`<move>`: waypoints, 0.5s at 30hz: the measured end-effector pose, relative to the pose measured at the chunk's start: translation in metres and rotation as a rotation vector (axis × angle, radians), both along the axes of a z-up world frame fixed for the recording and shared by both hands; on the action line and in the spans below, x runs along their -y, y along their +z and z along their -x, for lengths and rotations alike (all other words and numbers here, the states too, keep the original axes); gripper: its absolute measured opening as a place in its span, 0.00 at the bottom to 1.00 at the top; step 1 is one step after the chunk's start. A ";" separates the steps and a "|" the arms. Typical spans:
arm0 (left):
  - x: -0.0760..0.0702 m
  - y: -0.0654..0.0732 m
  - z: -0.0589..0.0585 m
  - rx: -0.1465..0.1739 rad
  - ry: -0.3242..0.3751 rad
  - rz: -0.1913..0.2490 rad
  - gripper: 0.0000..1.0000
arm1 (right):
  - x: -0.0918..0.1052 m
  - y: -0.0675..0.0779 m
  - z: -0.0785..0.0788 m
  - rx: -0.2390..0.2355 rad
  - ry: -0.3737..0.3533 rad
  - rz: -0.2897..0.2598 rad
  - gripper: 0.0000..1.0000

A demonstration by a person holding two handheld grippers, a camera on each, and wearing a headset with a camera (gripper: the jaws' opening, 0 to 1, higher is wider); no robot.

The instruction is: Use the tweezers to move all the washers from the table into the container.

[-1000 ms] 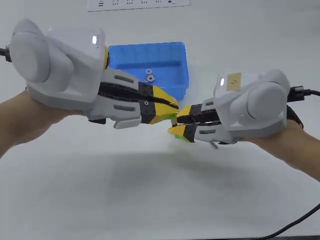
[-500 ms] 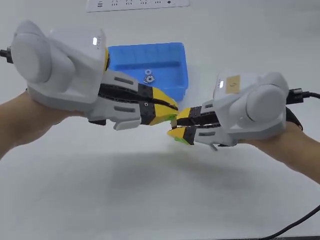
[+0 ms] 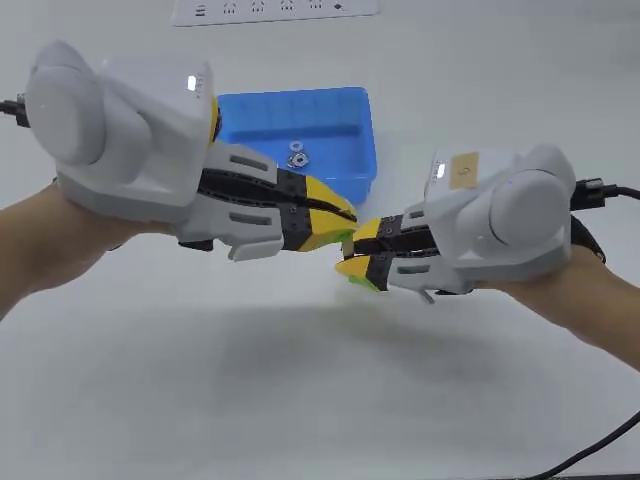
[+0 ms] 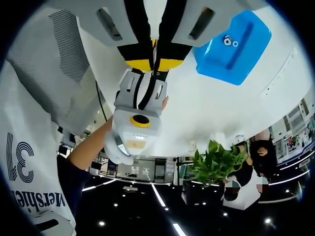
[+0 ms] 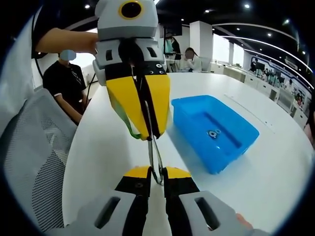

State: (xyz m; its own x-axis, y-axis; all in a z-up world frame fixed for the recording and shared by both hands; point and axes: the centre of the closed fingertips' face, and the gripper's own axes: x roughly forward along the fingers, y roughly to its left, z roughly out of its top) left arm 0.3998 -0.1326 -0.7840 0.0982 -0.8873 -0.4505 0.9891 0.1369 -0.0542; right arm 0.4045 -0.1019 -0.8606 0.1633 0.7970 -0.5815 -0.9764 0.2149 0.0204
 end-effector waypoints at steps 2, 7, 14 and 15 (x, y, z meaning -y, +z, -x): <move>-0.001 0.002 0.001 0.002 -0.002 -0.001 0.06 | -0.001 0.002 0.002 0.002 0.004 -0.002 0.11; -0.006 0.013 0.004 0.017 -0.001 0.007 0.06 | -0.006 0.012 0.004 0.010 0.009 -0.022 0.11; -0.015 0.034 0.004 0.059 -0.006 0.012 0.06 | -0.015 0.035 0.003 0.056 0.029 -0.040 0.11; -0.016 0.039 0.004 0.068 -0.007 0.014 0.06 | -0.016 0.040 0.003 0.062 0.028 -0.045 0.11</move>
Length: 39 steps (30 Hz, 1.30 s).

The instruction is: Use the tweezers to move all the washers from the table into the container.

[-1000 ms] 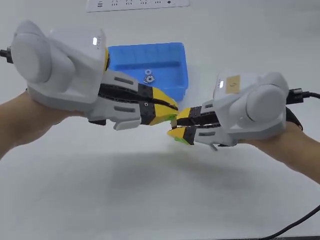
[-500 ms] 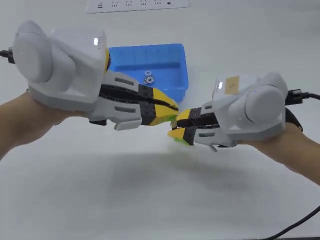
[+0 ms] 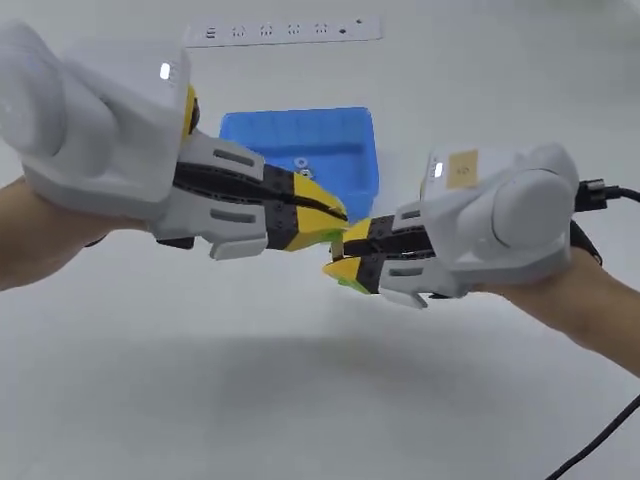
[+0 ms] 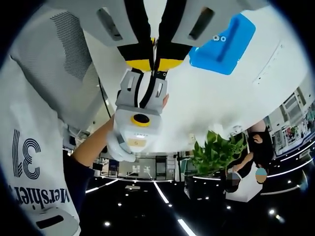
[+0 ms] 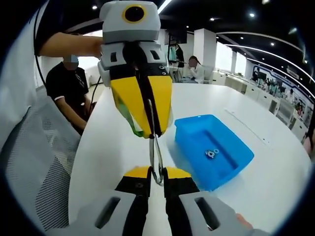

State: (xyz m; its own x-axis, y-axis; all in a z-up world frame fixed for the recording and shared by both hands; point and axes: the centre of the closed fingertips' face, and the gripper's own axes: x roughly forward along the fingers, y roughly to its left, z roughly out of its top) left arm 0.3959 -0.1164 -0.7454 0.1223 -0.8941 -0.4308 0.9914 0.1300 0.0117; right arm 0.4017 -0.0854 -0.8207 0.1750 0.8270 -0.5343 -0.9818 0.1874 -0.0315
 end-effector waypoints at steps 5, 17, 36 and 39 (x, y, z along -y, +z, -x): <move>-0.002 0.017 0.001 0.039 -0.006 0.001 0.06 | -0.005 0.017 -0.004 0.041 0.005 -0.007 0.11; -0.014 0.055 -0.014 0.137 0.002 0.015 0.05 | -0.017 0.056 -0.027 0.140 0.009 -0.036 0.11; -0.034 0.039 -0.081 0.167 0.030 -0.021 0.06 | -0.041 0.040 -0.100 0.178 0.037 -0.011 0.11; -0.032 0.028 -0.093 0.163 0.038 -0.028 0.06 | -0.039 0.029 -0.110 0.161 0.024 -0.004 0.11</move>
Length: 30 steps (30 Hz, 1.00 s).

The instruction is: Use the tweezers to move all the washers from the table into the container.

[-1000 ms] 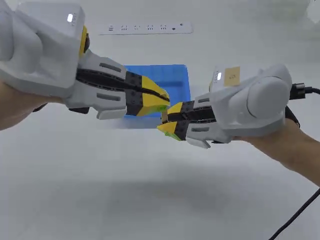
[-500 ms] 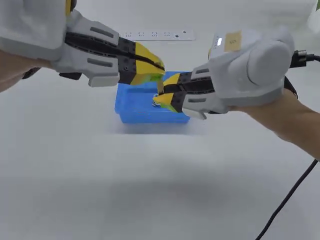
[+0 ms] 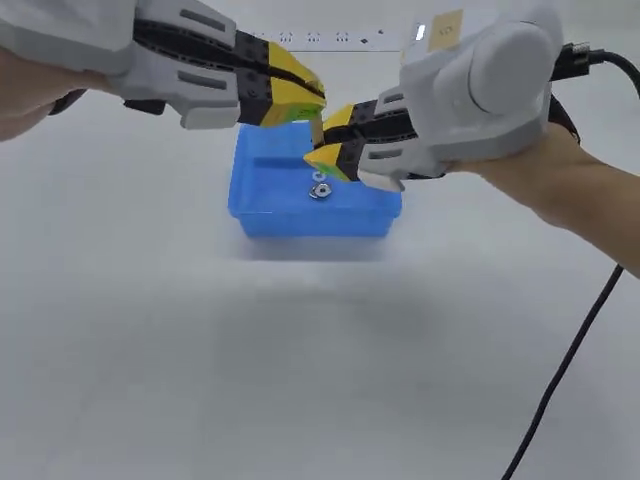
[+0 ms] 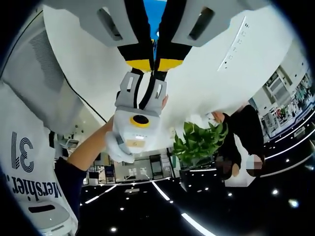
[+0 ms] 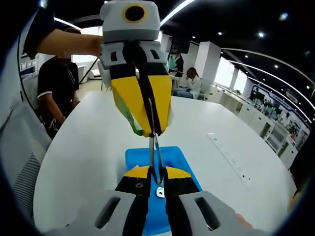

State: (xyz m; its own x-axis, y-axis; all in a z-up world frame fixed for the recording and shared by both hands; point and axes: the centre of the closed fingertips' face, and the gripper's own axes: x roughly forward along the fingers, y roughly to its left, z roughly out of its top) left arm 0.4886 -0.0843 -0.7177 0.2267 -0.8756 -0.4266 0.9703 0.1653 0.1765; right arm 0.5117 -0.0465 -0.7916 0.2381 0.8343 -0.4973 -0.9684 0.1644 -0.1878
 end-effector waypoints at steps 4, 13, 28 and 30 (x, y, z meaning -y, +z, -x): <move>0.001 -0.015 -0.010 -0.027 0.010 -0.011 0.06 | 0.002 -0.017 -0.008 -0.027 -0.010 0.012 0.11; -0.005 -0.052 -0.029 -0.087 0.024 -0.021 0.06 | 0.002 -0.048 -0.013 -0.089 -0.014 0.046 0.11; -0.014 -0.058 -0.033 -0.123 0.043 -0.020 0.06 | 0.000 -0.056 -0.017 -0.140 -0.041 0.041 0.14; -0.015 -0.055 -0.034 -0.116 0.043 -0.022 0.06 | 0.001 -0.053 -0.018 -0.137 -0.045 0.037 0.15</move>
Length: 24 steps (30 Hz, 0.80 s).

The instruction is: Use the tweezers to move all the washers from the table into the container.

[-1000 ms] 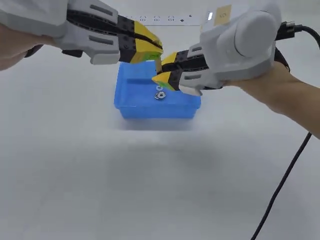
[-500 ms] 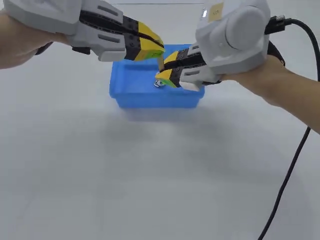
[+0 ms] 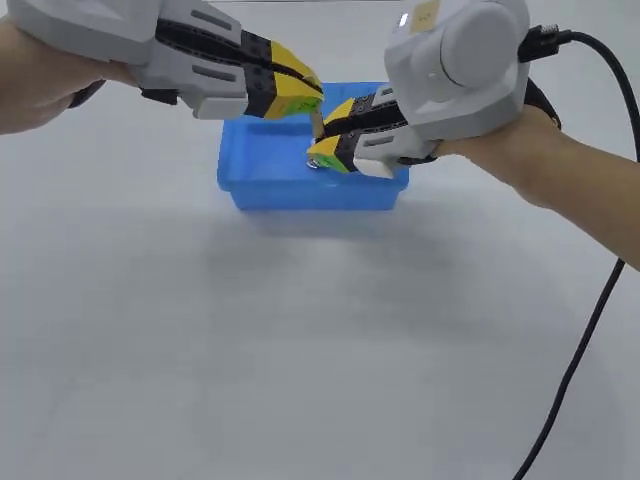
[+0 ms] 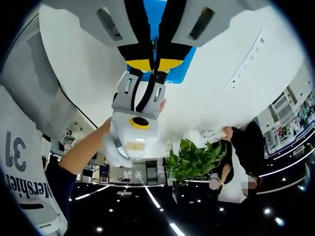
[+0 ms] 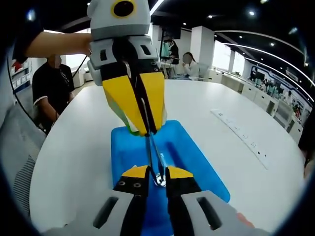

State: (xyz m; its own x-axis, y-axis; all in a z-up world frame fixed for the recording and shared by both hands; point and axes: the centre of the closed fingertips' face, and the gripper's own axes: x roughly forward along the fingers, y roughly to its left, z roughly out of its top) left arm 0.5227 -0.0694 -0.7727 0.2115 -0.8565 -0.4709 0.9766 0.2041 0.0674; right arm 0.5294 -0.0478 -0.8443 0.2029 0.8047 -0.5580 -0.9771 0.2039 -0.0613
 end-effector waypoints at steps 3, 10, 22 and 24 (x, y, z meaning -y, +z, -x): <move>0.000 0.008 0.001 0.018 -0.006 0.003 0.06 | 0.001 0.010 0.000 0.012 -0.007 -0.017 0.15; 0.000 0.037 0.010 0.063 -0.004 0.030 0.06 | 0.003 0.037 0.009 0.038 -0.002 -0.071 0.12; 0.008 0.092 0.065 0.107 -0.053 0.093 0.05 | 0.019 0.091 0.055 0.083 0.025 -0.130 0.09; 0.009 0.098 0.074 0.111 -0.059 0.108 0.05 | 0.020 0.097 0.065 0.092 0.037 -0.134 0.09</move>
